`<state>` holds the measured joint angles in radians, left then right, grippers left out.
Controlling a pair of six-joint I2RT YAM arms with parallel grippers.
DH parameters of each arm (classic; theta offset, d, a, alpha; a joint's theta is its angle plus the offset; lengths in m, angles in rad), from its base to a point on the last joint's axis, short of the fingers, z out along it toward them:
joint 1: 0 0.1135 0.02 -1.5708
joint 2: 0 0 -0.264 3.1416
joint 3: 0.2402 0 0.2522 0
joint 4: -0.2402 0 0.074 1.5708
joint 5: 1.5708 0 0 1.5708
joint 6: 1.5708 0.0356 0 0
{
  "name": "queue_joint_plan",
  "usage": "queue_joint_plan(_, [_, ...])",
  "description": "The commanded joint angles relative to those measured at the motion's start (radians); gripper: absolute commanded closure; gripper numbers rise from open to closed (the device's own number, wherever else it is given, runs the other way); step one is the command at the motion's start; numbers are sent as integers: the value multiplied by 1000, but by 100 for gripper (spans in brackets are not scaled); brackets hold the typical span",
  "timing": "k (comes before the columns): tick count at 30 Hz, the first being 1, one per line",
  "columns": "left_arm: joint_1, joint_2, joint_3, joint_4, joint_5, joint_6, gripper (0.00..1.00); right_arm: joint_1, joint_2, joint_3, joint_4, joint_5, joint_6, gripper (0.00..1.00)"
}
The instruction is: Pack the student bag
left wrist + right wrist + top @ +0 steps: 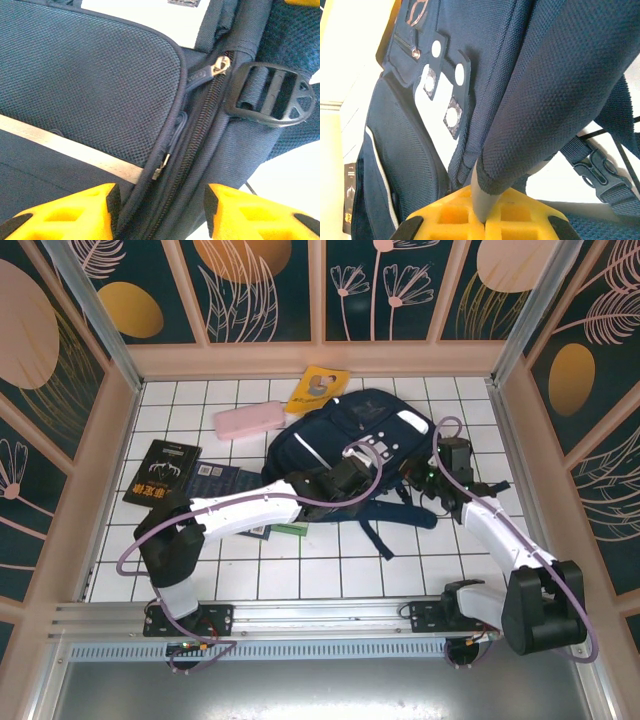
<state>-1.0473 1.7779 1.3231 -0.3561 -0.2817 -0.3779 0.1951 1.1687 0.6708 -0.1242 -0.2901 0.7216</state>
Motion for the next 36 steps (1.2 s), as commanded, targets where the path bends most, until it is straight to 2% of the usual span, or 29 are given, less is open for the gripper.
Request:
queue_joint_plan(1, [-5,15,24,-14,10,4,50,20,10,53,46,-40,23,100])
queue_joint_plan(8, [-8,45,-12,1,-78,22,41,23,37,79,51,-46,36,100])
queue_joint_plan(12, [-7,100,14,-12,-221,36,47,23,44,87,47,-43,43,100])
queue_joint_plan(16, [-7,141,69,-1,-233,76,48,23,43,83,35,-39,49,100])
queue_joint_plan(20, [16,190,110,-9,-326,68,53,23,31,70,48,-50,68,100])
queue_joint_plan(26, [79,202,133,-12,-294,40,54,23,34,61,46,-48,78,100])
queue_joint_plan(36, [49,53,89,8,-177,-49,53,25,100,91,40,-25,129,100])
